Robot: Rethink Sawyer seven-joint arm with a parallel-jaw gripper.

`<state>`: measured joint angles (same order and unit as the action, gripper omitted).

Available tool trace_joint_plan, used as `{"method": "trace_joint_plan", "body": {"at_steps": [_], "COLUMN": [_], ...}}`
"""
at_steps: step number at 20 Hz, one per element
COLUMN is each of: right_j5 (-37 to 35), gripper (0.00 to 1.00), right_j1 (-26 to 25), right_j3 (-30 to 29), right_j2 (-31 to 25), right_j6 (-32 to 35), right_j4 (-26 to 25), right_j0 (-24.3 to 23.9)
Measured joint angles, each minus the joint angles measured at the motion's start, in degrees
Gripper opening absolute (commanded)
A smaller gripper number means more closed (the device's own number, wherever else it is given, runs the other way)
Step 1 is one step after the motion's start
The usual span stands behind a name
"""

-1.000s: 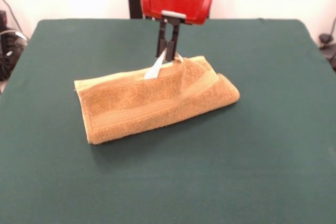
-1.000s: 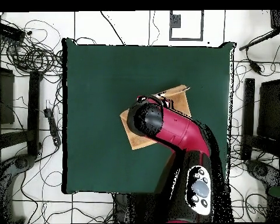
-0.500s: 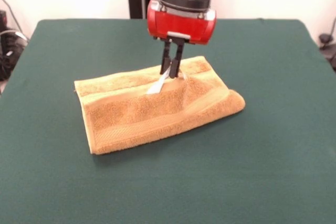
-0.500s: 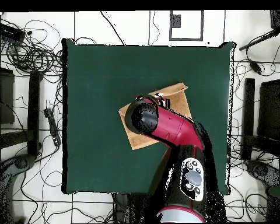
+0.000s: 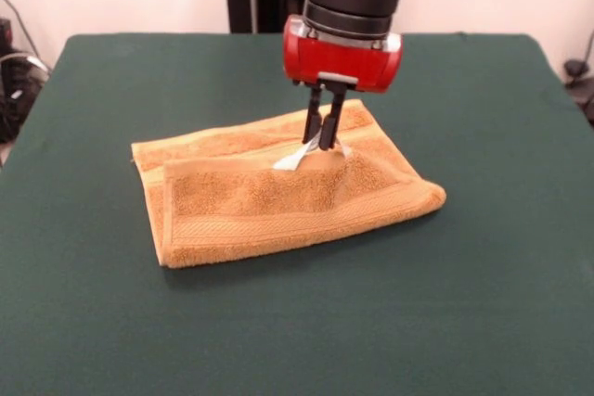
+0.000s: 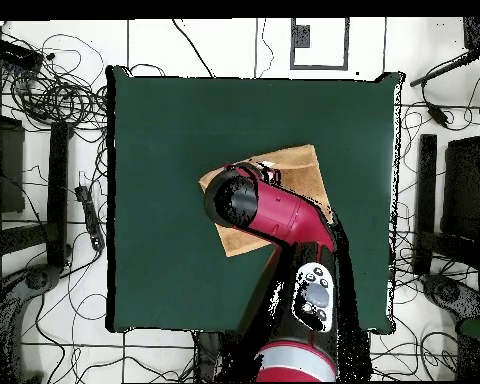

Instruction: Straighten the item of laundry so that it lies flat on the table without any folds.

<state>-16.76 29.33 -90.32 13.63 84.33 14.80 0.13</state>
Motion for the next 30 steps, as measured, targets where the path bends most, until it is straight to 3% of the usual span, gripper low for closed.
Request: {"method": "trace_joint_plan", "body": {"at_steps": [17, 30], "right_j5": [-0.01, -4.58], "gripper": [0.00, 0.00], "right_j1": [-0.60, -7.69], "right_j3": [2.56, 11.63], "right_j2": [0.14, 2.08], "right_j6": [0.00, 0.00], "right_j4": [-0.12, -0.18], "right_j0": [0.93, 1.73]}}
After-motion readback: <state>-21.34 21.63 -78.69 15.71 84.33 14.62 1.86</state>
